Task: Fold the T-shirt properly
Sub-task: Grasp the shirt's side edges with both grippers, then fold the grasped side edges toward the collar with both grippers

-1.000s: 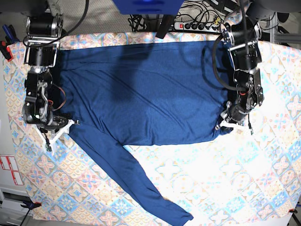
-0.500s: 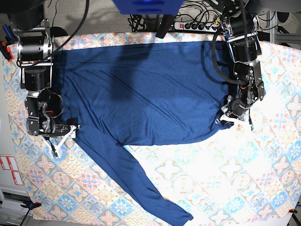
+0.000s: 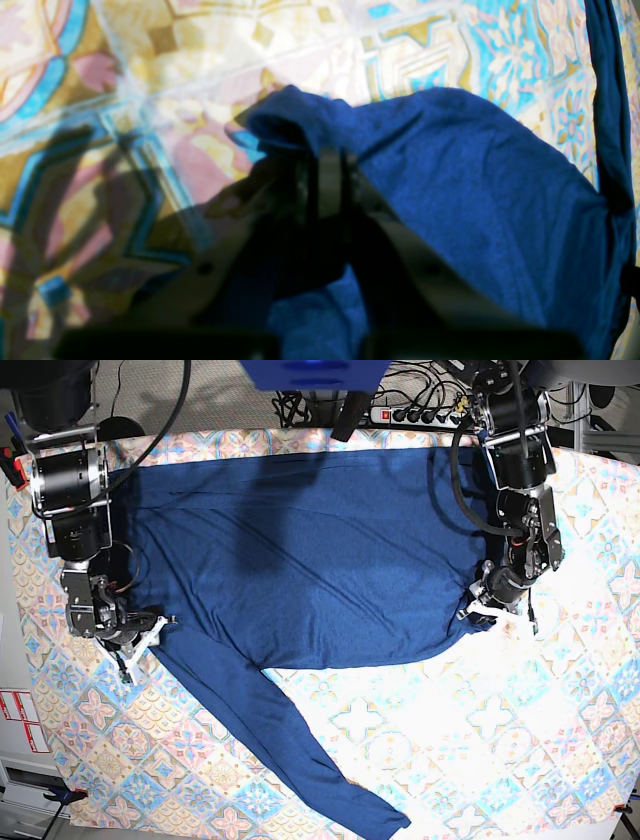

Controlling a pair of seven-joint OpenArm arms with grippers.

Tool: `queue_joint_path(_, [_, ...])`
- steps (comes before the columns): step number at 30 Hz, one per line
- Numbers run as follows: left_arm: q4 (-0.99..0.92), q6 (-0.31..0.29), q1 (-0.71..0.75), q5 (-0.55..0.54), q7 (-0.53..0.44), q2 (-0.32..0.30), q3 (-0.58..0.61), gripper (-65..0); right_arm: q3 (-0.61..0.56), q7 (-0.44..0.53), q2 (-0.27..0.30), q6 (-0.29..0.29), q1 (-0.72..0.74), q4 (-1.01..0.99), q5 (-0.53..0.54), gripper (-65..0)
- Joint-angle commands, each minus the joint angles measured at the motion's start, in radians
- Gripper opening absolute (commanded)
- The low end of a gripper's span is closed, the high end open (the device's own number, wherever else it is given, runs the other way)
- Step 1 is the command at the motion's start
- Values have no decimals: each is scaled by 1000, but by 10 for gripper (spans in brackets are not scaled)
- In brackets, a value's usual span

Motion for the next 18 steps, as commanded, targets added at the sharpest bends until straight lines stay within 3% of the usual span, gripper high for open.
queue_joint_path(1, [18, -6, -18, -11, -13, -8, -2, -650, -1, -41, 6, 75, 6, -3, 4, -514])
queue_joint_path(4, [19, -6, -18, -11, -13, -6, -2, -650, 1, -41, 6, 187, 5, 4, 4, -650])
queue_joint_path(8, [38, -6, -15, -11, -13, -5, -2, -650, 19, -41, 43, 215, 3, 54, 10, -645])
queue_joint_path(12, [165, -6, 48, -3, -19, -6, 1, -650, 165, -57, 82, 215, -100, 238, 10, -645])
queue_joint_path(18, [216, -6, 100, -11, -13, -32, -2, -650, 327, -262, 82, 216, -226, 545, 10, -645])
